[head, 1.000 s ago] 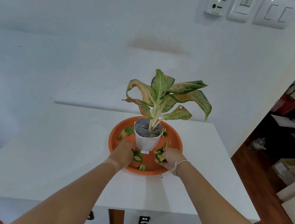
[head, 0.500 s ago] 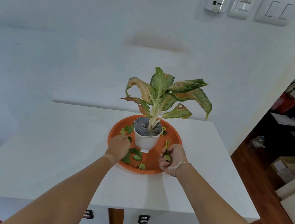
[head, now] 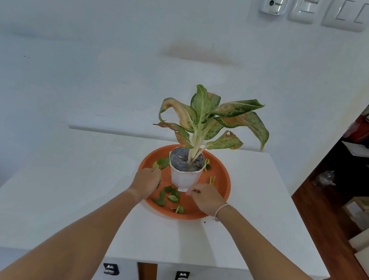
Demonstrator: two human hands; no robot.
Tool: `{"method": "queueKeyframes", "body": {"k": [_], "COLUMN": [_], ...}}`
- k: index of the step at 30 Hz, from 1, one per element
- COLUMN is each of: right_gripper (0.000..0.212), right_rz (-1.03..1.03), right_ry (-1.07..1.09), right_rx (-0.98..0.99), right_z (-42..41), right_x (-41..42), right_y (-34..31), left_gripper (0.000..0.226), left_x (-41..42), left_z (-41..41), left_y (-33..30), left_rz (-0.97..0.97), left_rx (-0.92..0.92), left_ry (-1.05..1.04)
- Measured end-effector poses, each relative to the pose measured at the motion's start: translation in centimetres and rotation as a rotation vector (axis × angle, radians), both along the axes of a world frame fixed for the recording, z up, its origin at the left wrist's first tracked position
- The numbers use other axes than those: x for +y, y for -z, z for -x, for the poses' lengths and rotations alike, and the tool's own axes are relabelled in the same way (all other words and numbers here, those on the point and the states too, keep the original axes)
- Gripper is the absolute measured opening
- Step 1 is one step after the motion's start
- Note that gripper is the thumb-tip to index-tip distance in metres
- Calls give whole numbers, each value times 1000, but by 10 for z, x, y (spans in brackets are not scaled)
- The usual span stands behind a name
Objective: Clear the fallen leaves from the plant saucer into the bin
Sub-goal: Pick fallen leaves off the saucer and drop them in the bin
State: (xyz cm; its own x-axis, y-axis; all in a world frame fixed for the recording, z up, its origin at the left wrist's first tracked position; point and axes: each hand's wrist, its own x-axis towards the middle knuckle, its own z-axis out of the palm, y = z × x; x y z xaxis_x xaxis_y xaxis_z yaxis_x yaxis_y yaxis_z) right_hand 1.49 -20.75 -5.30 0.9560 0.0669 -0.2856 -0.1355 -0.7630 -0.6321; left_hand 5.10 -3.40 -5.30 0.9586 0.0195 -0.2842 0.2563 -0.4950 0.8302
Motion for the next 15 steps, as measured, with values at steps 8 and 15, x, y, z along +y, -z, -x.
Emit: {"method": "queueKeyframes", "body": {"k": [8,15], "right_gripper": [50,60], "right_rz": [361,315], "right_ry": [-338,-396], "right_rx": [4,-41], "right_z": [-2,-6], "right_x": [10,16], "right_y": [1,4], "left_gripper": [31,27], "left_x": [9,6], "left_z": [3,12], "left_y": [0,5], "left_rz": [-351,-717], "left_rx": [-141,-213], "left_ry": [217,500]}}
